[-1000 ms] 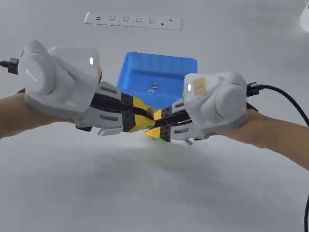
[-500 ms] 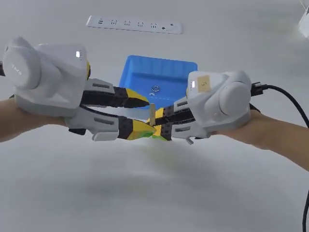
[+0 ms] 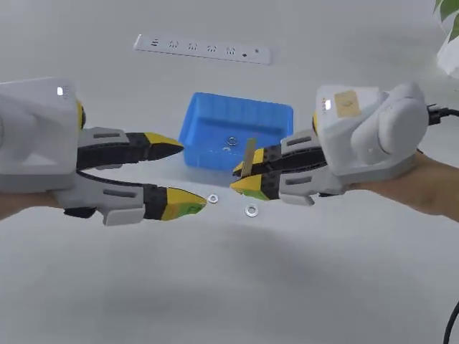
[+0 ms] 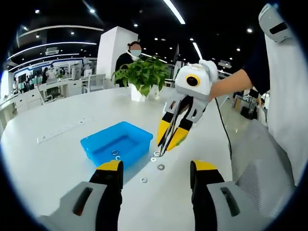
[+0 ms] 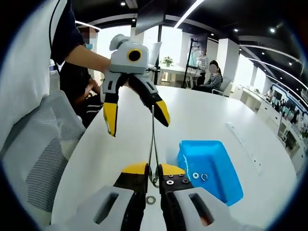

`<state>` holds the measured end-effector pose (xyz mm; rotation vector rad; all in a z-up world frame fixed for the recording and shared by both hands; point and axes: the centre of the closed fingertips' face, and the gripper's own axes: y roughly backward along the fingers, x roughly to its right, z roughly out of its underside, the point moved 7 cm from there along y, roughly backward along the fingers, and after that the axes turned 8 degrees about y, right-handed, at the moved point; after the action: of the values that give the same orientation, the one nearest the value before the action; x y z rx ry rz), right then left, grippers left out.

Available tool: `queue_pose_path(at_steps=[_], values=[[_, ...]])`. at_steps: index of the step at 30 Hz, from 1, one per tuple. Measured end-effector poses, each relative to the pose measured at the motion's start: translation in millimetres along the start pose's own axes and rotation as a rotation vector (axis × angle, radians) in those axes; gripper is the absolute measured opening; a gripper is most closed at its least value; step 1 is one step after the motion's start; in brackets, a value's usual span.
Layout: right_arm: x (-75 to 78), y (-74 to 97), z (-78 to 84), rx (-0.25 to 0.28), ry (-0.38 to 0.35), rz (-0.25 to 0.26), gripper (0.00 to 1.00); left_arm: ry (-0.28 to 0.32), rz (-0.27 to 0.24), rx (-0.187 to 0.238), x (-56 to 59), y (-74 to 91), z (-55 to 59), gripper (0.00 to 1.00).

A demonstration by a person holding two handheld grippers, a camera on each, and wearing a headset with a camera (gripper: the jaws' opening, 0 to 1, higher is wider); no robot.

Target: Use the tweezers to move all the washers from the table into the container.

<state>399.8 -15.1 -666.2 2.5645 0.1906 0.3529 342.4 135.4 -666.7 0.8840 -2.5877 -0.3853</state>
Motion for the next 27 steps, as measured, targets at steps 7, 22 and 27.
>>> queue_pose_path(at_steps=[7, 22, 27], values=[[17.1, 16.6, -16.8, 0.008, 0.044, 0.031, 0.09, 0.037, -0.018, 0.041, 1.2, 6.3, 3.5, 0.73], [81.6, -3.3, 2.5, -0.039, 0.054, 0.127, 0.09, 0.080, -0.038, 0.063, 3.1, 19.3, 7.5, 0.97], [86.5, -26.6, 22.1, -0.068, 0.028, 0.144, 0.09, 0.085, -0.034, 0.071, 6.6, 21.3, 6.2, 0.98]])
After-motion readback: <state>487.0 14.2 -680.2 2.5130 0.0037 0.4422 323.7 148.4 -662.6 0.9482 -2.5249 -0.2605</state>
